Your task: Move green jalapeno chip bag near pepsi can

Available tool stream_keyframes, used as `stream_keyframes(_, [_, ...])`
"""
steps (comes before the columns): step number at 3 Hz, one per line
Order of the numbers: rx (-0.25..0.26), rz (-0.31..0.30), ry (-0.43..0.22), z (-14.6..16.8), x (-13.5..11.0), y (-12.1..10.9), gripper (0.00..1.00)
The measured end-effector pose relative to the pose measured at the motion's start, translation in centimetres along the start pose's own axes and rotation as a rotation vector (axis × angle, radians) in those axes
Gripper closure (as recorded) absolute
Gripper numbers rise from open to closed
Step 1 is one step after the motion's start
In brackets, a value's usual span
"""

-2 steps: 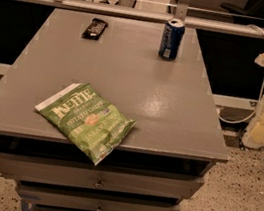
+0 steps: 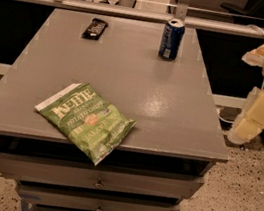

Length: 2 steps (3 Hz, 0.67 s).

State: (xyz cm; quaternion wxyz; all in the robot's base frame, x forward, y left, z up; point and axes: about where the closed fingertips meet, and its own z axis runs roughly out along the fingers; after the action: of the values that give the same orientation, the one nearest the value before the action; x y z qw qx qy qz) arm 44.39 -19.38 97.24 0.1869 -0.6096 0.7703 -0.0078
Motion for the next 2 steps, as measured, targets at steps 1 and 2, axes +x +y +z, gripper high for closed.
stream_keyframes(1, [-0.027, -0.003, -0.114, 2.6, -4.5, 0.9, 0.00])
stream_keyframes(2, [-0.065, -0.004, -0.229, 5.9, -9.7, 1.7, 0.00])
